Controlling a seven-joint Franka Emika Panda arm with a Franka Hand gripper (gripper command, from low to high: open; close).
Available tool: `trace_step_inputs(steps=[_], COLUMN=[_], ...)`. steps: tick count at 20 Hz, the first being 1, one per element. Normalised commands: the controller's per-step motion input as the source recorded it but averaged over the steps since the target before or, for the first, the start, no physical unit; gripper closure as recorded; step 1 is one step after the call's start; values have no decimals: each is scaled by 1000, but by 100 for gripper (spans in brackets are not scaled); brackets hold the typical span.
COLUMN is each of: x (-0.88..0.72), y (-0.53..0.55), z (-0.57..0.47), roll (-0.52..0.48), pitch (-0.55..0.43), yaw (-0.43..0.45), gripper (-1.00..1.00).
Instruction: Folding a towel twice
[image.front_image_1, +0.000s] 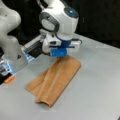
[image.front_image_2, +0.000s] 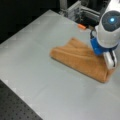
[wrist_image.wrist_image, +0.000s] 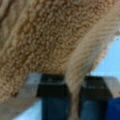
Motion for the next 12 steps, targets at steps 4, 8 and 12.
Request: trace_step_inputs(steps=[4, 8, 12], x=[-335, -282, -301], y=[128, 172, 187], z=[-38, -105, -124], roll=[117, 96, 89], pitch=[-89, -135, -155], yaw=[-101, -144, -165], gripper=[100, 100, 100])
